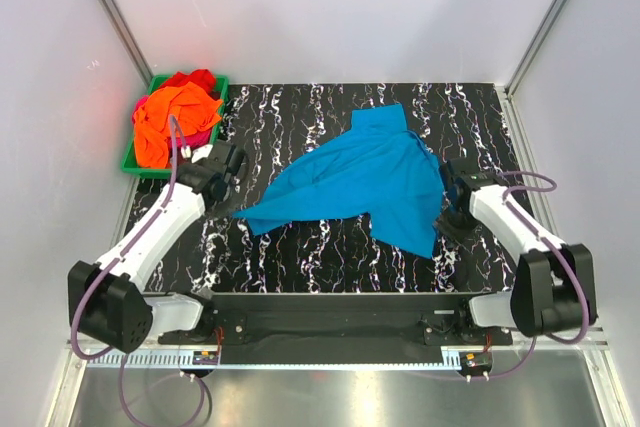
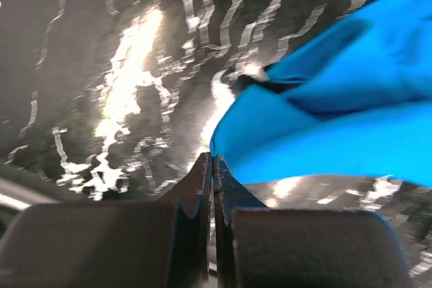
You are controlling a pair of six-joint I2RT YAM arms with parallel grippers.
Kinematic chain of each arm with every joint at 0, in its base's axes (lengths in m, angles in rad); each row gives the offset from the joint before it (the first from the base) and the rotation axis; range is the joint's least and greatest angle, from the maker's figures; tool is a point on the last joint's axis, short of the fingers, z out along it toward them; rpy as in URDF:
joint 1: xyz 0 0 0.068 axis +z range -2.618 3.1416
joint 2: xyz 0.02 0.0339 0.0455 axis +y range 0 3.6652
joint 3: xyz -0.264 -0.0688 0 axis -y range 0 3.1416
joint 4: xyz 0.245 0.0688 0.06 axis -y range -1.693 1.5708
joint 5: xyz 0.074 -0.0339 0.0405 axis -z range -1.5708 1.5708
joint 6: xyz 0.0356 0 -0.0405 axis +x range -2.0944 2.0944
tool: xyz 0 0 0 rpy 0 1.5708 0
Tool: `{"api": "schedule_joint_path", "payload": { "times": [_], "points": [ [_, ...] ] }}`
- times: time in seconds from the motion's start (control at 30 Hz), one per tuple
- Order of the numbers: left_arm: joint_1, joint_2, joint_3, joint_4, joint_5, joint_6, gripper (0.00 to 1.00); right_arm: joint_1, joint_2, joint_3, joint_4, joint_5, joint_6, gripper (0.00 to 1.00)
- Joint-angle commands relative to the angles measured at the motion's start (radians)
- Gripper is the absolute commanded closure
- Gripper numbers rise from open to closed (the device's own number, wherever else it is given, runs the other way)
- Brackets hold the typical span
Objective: Fold and stack the t-shirts
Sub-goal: Flatten the tshirt out
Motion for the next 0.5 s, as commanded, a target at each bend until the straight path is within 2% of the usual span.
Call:
{"api": "schedule_joint_path", "payload": {
  "times": [0.0,0.3,0.47],
  "points": [
    [0.030,-0.010,-0.025,0.054,-0.013,0.077,1.00,-0.002,0.044,-0.021,0.033,-0.001,0.067,0.62],
    [0.063,0.040,-0.006,0.110,0.037,0.128,1.00,0.002,-0.051,-0.208,0.262,-0.178,0.190,0.62],
    [0.063,0.059,0.001,0.116,0.048,0.139,1.00,0.013,-0.119,-0.271,0.248,-0.178,0.274,0.59]
  ]
}}
